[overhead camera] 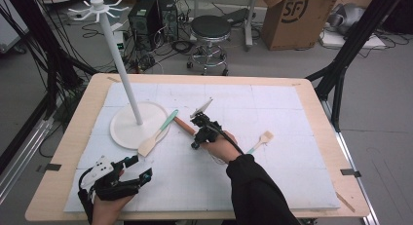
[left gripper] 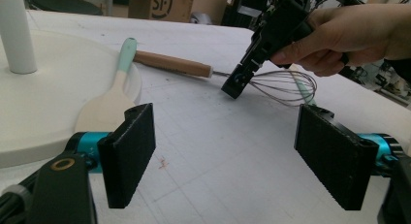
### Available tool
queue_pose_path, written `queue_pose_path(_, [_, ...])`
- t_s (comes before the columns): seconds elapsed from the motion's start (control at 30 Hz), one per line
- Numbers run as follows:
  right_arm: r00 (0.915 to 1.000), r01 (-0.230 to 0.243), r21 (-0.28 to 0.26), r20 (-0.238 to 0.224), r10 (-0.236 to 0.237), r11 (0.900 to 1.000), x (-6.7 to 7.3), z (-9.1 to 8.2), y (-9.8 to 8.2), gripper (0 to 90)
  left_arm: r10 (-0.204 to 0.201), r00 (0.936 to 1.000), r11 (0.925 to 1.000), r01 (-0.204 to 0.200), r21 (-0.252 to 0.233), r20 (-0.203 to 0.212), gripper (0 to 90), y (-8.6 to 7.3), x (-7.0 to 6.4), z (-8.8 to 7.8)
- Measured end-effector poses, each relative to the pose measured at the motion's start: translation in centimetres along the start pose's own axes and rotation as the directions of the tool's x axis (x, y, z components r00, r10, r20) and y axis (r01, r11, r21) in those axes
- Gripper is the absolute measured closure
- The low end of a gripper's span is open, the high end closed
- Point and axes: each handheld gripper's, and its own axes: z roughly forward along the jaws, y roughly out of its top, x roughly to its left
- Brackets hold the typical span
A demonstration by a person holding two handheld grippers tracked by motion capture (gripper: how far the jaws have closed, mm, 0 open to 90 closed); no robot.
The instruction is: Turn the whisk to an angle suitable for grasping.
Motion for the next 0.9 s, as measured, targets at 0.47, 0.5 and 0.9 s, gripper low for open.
queue_pose_path(0.47, [0.9993, -0.036, -0.006, -0.004, 0.036, 0.999, -1.6, -0.8, -0.7, 89.7, 0.003, 1.0, 1.0, -0.003, 0.002, 0.002, 23.3, -0.1, -0.1, 0.1])
queue_pose_path(0.5, [0.9992, -0.039, -0.005, -0.006, 0.039, 0.999, -1.7, -0.9, -0.7, 89.7, 0.003, 1.0, 1.0, -0.003, 0.003, 0.002, 23.3, -0.1, -0.1, 0.1])
queue_pose_path(0.9, [0.998, -0.048, -0.058, -0.044, 0.046, 0.997, -1.6, -1.5, -0.2, 89.8, 0.007, 1.0, 1.0, -0.007, 0.005, 0.004, 23.4, -0.1, -0.2, 0.2])
